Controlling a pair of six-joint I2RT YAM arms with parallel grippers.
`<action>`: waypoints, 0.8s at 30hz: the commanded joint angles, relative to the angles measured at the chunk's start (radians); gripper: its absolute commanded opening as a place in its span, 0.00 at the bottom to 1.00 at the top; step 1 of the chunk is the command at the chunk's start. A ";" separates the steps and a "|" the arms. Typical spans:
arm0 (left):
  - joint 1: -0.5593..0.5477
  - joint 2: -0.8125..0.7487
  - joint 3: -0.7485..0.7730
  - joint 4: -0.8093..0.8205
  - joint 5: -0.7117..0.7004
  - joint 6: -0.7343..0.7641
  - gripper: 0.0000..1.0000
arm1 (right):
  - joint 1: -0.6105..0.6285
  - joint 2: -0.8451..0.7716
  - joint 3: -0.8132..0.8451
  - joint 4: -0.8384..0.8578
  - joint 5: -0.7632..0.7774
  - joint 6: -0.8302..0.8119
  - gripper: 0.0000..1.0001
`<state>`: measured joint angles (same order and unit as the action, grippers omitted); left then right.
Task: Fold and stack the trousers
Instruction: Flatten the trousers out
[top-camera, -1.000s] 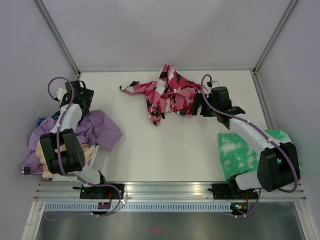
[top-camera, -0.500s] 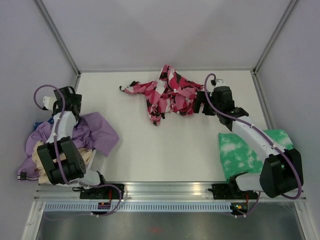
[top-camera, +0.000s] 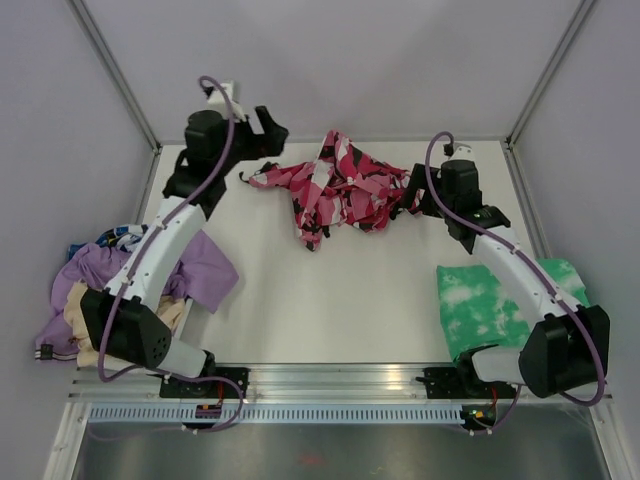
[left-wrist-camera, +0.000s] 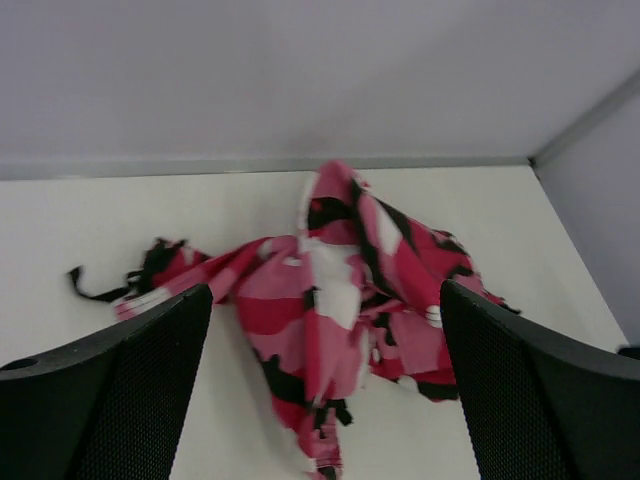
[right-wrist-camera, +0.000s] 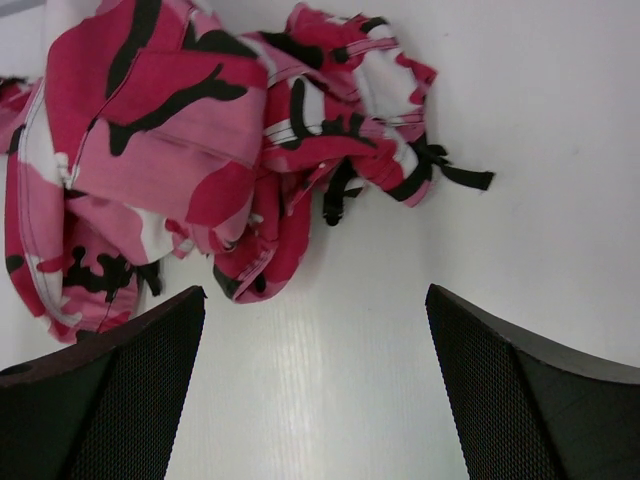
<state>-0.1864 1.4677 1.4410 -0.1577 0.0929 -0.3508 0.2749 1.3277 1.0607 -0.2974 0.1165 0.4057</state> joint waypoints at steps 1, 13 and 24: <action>-0.122 0.060 -0.033 -0.030 -0.114 0.130 1.00 | -0.078 -0.064 0.029 -0.026 0.094 0.019 0.98; -0.343 0.404 -0.093 -0.126 -0.405 0.062 0.97 | -0.224 -0.143 -0.156 -0.056 0.054 0.024 0.98; -0.335 0.421 -0.157 -0.097 -0.400 0.058 0.31 | -0.223 -0.093 -0.165 -0.008 -0.006 0.050 0.98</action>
<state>-0.5232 1.9270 1.2888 -0.2771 -0.2558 -0.3023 0.0547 1.2140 0.8883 -0.3466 0.1505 0.4297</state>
